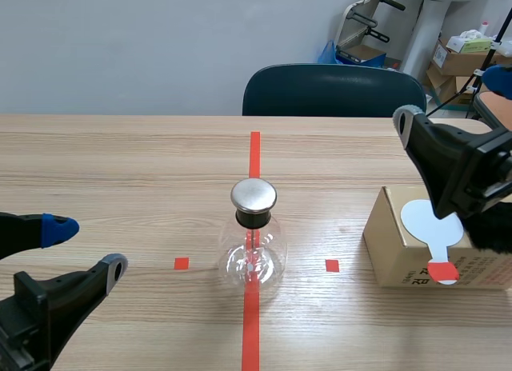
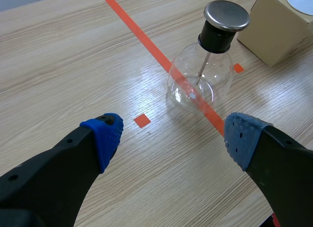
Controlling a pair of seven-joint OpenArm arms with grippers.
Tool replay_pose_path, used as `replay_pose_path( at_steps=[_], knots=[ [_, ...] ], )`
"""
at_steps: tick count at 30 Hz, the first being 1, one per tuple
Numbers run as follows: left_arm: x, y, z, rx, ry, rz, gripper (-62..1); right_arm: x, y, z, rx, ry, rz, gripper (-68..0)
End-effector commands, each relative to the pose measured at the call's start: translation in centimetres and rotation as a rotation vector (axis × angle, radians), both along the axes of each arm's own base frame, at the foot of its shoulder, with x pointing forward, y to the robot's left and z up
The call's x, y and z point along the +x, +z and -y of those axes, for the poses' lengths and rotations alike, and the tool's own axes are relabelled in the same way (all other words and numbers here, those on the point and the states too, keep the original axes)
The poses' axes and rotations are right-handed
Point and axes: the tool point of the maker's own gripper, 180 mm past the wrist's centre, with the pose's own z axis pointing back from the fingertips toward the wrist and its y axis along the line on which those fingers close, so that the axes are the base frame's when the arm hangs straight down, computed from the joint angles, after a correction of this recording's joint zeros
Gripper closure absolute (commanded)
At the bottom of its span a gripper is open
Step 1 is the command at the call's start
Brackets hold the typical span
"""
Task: Do the electroscope experiment
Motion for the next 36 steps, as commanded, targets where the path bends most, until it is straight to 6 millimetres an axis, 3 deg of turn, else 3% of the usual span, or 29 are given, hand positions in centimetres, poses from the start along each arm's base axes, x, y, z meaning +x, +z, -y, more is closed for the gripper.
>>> replay_pose_path(
  at_steps=[1,17,22,26,31,36],
  knots=[
    [0.2,0.6,0.4,-0.024,0.001,0.019,-45.2,0.1,0.3,-0.2,-0.004,0.003,0.001,-67.9],
    [0.2,0.7,0.4,-0.030,0.002,0.026,-45.2,0.1,0.0,-0.2,-0.013,0.002,-0.014,-67.9],
    [0.3,1.0,0.4,-0.040,0.002,0.041,-45.2,-0.4,-1.1,-0.6,-0.140,0.028,-0.005,-67.9],
    [0.4,1.2,0.5,-0.045,0.003,0.049,-45.2,-2.1,-3.1,-1.6,-0.335,0.091,0.004,-67.9],
    [0.4,1.2,0.5,-0.045,0.002,0.050,-45.2,-6.0,-7.3,-2.3,-0.610,0.214,-0.019,-67.9],
    [0.4,1.3,0.5,-0.002,-0.021,0.082,-45.2,-9.2,-9.2,-1.8,-0.829,0.231,0.057,-67.9]
  ],
)
